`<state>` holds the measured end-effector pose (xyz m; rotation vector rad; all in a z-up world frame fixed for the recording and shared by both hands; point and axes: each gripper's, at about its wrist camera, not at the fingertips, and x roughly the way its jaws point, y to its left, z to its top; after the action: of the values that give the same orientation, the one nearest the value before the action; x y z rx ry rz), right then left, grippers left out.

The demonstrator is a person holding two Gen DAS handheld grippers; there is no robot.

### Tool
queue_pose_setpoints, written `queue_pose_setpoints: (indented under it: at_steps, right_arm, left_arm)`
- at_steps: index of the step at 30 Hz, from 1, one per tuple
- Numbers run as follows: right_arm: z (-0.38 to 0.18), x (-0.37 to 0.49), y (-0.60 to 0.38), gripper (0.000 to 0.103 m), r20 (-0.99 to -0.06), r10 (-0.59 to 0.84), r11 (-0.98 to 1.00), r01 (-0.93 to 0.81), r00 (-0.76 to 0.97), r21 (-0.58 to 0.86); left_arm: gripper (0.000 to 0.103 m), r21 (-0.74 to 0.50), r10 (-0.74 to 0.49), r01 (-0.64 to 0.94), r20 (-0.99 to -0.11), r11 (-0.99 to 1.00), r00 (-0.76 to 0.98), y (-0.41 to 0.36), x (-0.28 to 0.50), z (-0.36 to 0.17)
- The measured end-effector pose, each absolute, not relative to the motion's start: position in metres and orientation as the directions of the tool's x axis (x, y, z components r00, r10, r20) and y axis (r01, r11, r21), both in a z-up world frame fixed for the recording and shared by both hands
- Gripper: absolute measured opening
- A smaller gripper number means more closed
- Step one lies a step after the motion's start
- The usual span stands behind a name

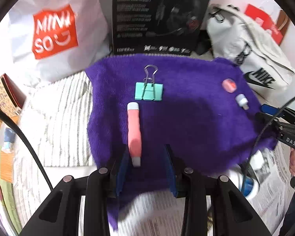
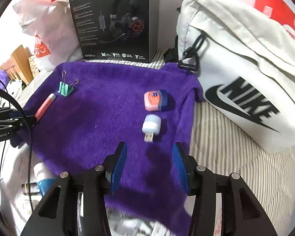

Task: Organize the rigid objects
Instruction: 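Open the right tool beside the tin while the left tool releases the marker on the towel, then grasp the black Grand Reserve bottle with the left tool while the right tool approaches a white charger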

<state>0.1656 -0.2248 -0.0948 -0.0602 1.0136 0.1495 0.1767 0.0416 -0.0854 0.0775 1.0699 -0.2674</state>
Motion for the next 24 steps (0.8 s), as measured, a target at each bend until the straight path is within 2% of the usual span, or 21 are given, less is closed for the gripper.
queue_pose_setpoints:
  at_steps: [5,11,13,24]
  right_arm:
    - [-0.081,0.139,-0.234,0.049,-0.835,0.091,0.991,-0.128,0.543,0.025]
    - [-0.067,0.107,-0.247,0.051,-0.817,0.098,0.995,-0.071,0.569,0.070]
    - [-0.062,0.095,-0.252,0.054,-0.811,0.097,0.995,-0.052,0.577,0.083]
    - [-0.050,0.056,-0.254,0.057,-0.807,0.079,0.997,-0.039,0.586,0.070]
  left_arm:
    - [0.034,-0.064,-0.215,0.317,-0.857,0.946,0.469,0.033,0.131,-0.068]
    - [0.034,-0.094,-0.301,0.457,-0.862,0.885,0.407,0.015,0.094,-0.081]
    - [0.034,-0.070,-0.283,0.482,-0.878,0.874,0.386,0.007,0.091,-0.092]
    - [0.034,-0.102,-0.330,0.578,-0.893,0.810,0.305,-0.004,0.082,-0.108]
